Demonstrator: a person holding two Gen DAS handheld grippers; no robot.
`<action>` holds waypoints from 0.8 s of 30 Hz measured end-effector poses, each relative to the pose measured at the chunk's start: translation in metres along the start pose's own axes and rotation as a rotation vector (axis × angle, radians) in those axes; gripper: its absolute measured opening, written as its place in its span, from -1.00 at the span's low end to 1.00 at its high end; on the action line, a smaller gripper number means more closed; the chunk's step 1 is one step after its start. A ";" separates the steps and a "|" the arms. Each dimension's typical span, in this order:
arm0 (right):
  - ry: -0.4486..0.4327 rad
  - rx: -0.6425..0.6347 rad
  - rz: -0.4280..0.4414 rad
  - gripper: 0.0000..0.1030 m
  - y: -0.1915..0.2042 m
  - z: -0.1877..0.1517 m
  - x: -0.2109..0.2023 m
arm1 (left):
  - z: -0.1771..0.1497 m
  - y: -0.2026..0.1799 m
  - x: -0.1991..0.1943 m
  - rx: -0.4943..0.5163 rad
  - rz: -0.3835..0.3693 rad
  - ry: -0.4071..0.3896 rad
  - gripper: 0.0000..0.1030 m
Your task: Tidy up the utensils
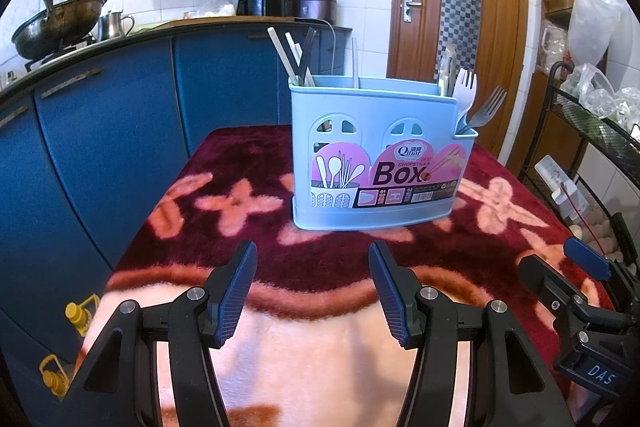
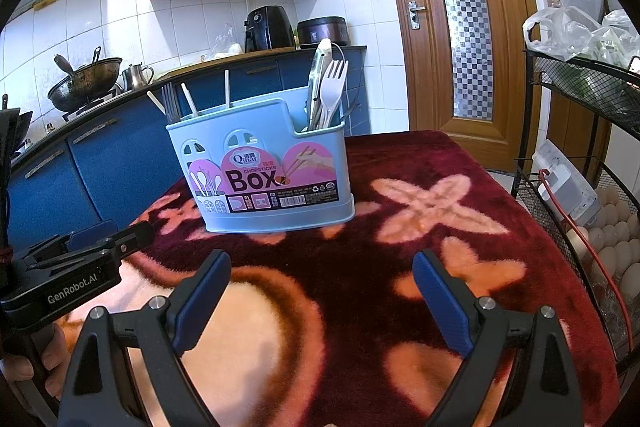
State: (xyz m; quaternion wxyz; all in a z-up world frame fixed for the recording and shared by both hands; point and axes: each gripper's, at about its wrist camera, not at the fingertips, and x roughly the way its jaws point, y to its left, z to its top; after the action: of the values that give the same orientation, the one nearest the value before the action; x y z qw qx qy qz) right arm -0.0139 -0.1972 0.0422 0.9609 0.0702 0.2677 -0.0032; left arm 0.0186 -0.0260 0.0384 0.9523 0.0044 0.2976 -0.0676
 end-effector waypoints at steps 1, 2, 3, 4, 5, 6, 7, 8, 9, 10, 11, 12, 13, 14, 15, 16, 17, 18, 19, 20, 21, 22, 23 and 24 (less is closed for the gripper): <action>0.001 0.001 0.000 0.83 0.000 0.000 0.000 | 0.000 0.000 0.000 0.000 0.000 0.000 0.16; 0.001 0.001 0.001 0.83 0.000 0.000 0.000 | 0.000 0.000 0.000 0.000 0.001 0.001 0.16; 0.001 0.001 0.002 0.83 0.000 0.000 0.000 | 0.001 -0.001 0.000 0.000 0.000 0.000 0.16; 0.000 -0.001 0.000 0.83 0.000 0.000 0.000 | 0.001 -0.001 0.000 0.000 0.000 0.001 0.16; -0.001 -0.001 0.000 0.83 0.000 0.000 0.000 | 0.001 -0.001 0.000 0.001 0.001 0.000 0.16; -0.001 -0.001 0.000 0.83 0.000 0.000 0.000 | 0.001 0.000 0.000 0.000 0.001 0.000 0.16; 0.000 0.000 0.001 0.83 0.000 0.000 0.000 | 0.001 -0.001 -0.001 0.000 0.001 -0.001 0.16; 0.000 0.001 0.000 0.83 0.000 0.000 0.000 | 0.002 -0.001 -0.001 0.000 0.000 -0.001 0.16; 0.000 0.002 0.001 0.83 0.000 0.000 0.000 | 0.002 -0.001 -0.001 0.000 0.001 -0.001 0.16; 0.000 0.001 0.001 0.83 0.000 0.000 0.000 | 0.001 -0.001 -0.001 0.000 0.001 -0.001 0.16; 0.000 0.001 0.000 0.83 0.000 0.000 0.000 | 0.002 -0.001 -0.001 0.000 0.000 -0.001 0.16; 0.001 0.000 -0.001 0.83 0.000 0.000 0.000 | 0.002 -0.001 -0.001 0.000 0.000 0.000 0.16; 0.000 0.000 0.000 0.83 0.000 0.000 0.000 | 0.002 -0.001 -0.001 0.001 0.000 0.000 0.16; 0.001 0.000 0.000 0.83 0.000 0.000 0.000 | 0.002 -0.002 -0.001 0.000 0.000 0.000 0.16; 0.000 0.000 0.000 0.83 0.000 0.000 0.000 | 0.002 -0.002 -0.001 0.000 0.000 0.000 0.16; 0.000 0.001 0.000 0.83 0.000 0.000 0.000 | 0.002 -0.002 -0.001 -0.001 0.000 0.000 0.16; 0.000 0.000 0.000 0.83 0.000 0.000 0.000 | 0.001 -0.001 -0.001 -0.001 0.001 -0.001 0.16; -0.001 0.000 0.000 0.83 0.000 0.000 0.000 | 0.002 -0.002 -0.001 -0.001 0.001 -0.001 0.16; 0.000 0.000 0.000 0.83 0.000 0.000 0.000 | 0.002 -0.002 -0.001 -0.002 0.001 -0.001 0.16; 0.000 0.001 0.001 0.83 0.000 0.000 0.000 | 0.002 -0.002 -0.001 -0.002 0.001 -0.001 0.16; 0.000 0.002 0.002 0.83 0.000 0.000 0.000 | 0.002 -0.002 -0.001 -0.004 0.000 -0.001 0.16; 0.001 0.001 0.001 0.83 0.000 0.000 0.000 | 0.002 -0.002 -0.001 -0.006 -0.001 -0.001 0.16; 0.001 0.002 0.001 0.83 0.000 0.000 0.000 | 0.002 -0.002 -0.001 -0.007 -0.002 -0.001 0.16; 0.002 0.002 0.002 0.83 0.000 0.000 0.000 | 0.002 -0.001 -0.001 -0.006 -0.002 -0.002 0.16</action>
State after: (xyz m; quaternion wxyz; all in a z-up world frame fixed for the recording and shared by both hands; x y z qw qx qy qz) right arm -0.0137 -0.1977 0.0425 0.9607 0.0713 0.2684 -0.0027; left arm 0.0188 -0.0274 0.0408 0.9525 0.0011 0.2970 -0.0677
